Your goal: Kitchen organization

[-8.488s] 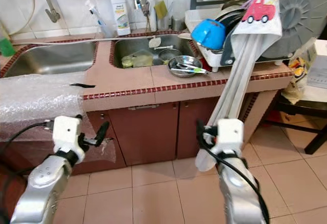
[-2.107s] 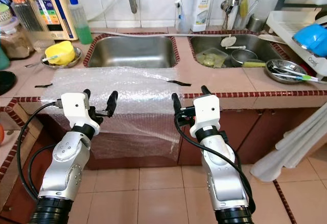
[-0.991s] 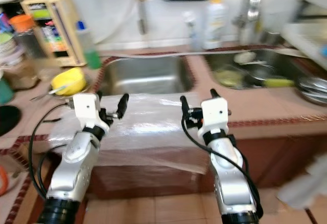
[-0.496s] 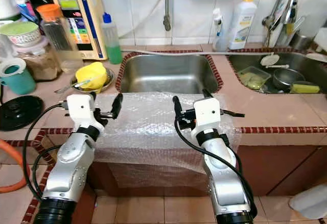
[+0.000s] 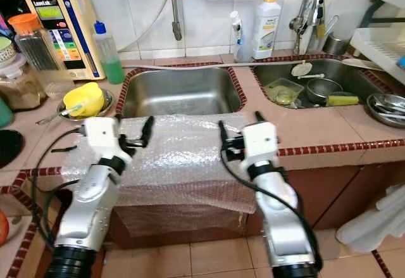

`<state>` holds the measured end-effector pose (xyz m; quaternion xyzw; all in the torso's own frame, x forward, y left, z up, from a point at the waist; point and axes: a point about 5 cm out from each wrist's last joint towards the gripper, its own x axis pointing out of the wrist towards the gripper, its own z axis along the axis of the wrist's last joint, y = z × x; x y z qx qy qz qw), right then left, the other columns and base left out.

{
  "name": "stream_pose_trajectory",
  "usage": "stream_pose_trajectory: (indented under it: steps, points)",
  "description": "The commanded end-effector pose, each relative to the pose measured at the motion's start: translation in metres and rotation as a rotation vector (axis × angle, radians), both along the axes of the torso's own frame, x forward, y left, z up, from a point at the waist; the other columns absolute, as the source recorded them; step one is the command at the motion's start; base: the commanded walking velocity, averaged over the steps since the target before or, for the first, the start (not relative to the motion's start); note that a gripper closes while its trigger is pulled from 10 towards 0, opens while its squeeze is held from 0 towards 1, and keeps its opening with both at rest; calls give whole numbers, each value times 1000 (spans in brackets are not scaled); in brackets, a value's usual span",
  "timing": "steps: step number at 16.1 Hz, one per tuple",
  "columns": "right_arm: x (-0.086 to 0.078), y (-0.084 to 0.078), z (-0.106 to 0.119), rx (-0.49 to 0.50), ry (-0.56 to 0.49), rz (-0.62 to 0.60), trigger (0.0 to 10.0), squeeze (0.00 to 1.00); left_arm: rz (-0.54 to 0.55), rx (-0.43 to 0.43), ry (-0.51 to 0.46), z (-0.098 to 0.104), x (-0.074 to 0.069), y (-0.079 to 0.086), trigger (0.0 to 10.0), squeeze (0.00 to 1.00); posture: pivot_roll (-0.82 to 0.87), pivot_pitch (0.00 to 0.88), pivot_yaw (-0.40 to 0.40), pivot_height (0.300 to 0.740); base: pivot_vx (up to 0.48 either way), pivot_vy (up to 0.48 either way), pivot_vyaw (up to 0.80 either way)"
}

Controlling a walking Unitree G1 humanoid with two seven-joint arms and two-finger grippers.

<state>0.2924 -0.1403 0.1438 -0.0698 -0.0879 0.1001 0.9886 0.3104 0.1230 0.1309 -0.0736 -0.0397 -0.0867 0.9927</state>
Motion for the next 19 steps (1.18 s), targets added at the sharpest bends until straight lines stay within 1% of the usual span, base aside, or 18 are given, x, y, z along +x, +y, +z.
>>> stream_pose_trajectory:
  steps: [1, 5, 6, 8, 10, 13, 14, 16, 17, 19]
  points:
    - [0, 7, 5, 7, -17, 16, 10000, 0, 28, 7, 4, 1, 1, 9, 10000, 0, 46, 0, 48, 740, 0, -465, 0]
    - [0, 7, 6, 4, -18, 19, 10000, 0, 30, 11, 3, 1, 1, 9, 10000, 0, 45, 0, 47, 740, 0, -357, 0]
    - [0, 7, 6, 4, -18, 18, 10000, 0, 29, 12, 3, 1, 1, 9, 10000, 0, 45, 0, 47, 740, 0, 0, 0]
    - [0, 7, 6, 3, -19, 18, 10000, 0, 43, -16, 8, 1, 1, 10, 10000, 0, 47, 0, 50, 740, 0, 0, 0]
    - [-1, 8, 6, 3, -22, 18, 10000, 0, 53, -11, 14, 0, 2, 12, 10000, 0, 47, 0, 51, 740, 0, 0, 0]
    - [-2, 8, 6, 8, -23, 16, 10000, 0, 58, -3, 14, 0, 1, 12, 10000, 0, 48, 0, 55, 740, 0, 0, 492]
    - [-2, 8, 6, 12, -21, 14, 10000, 0, 68, 10, 14, 0, 2, 13, 10000, 0, 49, 0, 55, 740, 0, 0, 0]
    - [-1, 8, 5, 15, -17, 11, 10000, 0, 105, 81, -1, 2, 4, 16, 10000, 0, 48, 0, 55, 740, 0, 0, 0]
    - [-1, 8, 6, 15, -17, 12, 10000, 0, 105, 88, -6, 3, 5, 17, 10000, 0, 48, 0, 55, 740, 0, 0, 0]
    - [-1, 8, 8, 21, -25, 8, 10000, 0, 91, 68, -39, 13, 10, 21, 10000, 0, 50, 0, 53, 740, 0, 0, 0]
